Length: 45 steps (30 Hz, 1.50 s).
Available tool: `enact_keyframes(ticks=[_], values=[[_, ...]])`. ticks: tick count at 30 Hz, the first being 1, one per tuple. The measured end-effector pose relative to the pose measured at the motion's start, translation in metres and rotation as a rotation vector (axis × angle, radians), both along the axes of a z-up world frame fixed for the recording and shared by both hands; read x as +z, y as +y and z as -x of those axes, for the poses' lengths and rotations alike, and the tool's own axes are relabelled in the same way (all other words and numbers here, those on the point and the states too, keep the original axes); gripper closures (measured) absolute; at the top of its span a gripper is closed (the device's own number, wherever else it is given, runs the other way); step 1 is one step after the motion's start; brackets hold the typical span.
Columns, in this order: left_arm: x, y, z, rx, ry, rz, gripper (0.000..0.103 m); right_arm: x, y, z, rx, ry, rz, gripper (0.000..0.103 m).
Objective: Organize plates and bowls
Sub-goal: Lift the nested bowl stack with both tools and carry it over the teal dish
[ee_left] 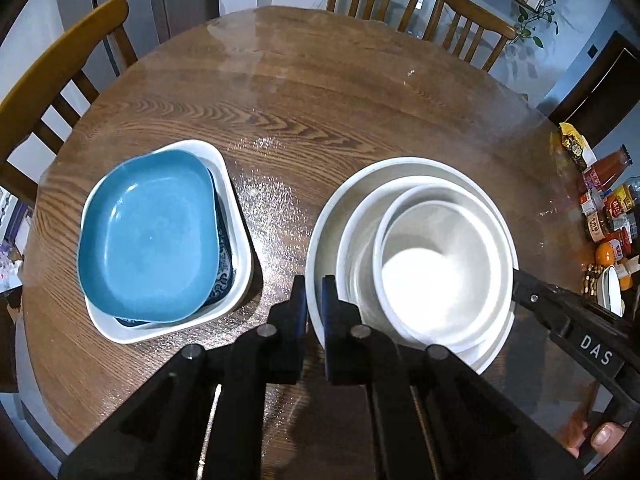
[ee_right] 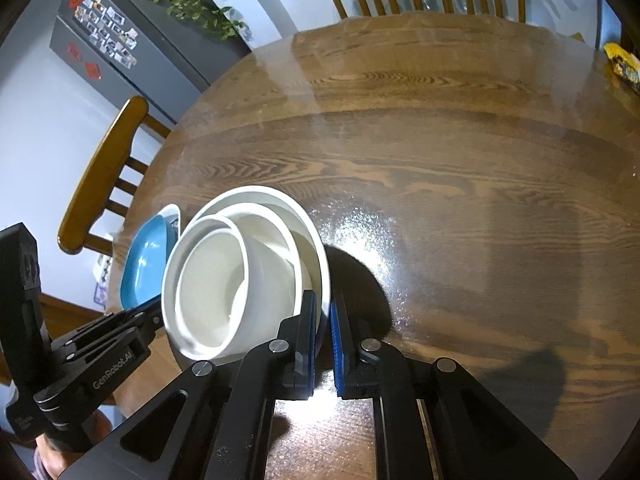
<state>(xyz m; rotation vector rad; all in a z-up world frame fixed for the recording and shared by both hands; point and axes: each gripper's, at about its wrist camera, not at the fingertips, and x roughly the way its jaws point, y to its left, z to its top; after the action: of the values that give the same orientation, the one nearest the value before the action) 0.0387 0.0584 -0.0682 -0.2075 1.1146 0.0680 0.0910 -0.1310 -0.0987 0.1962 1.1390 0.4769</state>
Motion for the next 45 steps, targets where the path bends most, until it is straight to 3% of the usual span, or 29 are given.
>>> enact_keyframes(ticks=[17, 26, 45], values=[[0.029, 0.014, 0.021, 0.009, -0.096, -0.026, 0.1, 0.033, 0.012, 0.019, 0.015, -0.074, -0.002, 0.092], [0.042, 0.043, 0.031, 0.063, -0.137, -0.049, 0.1, 0.049, 0.049, 0.021, 0.072, -0.105, -0.017, 0.092], [0.042, 0.104, 0.033, 0.168, -0.127, -0.077, 0.1, 0.048, 0.119, 0.008, 0.177, -0.094, -0.029, 0.092]])
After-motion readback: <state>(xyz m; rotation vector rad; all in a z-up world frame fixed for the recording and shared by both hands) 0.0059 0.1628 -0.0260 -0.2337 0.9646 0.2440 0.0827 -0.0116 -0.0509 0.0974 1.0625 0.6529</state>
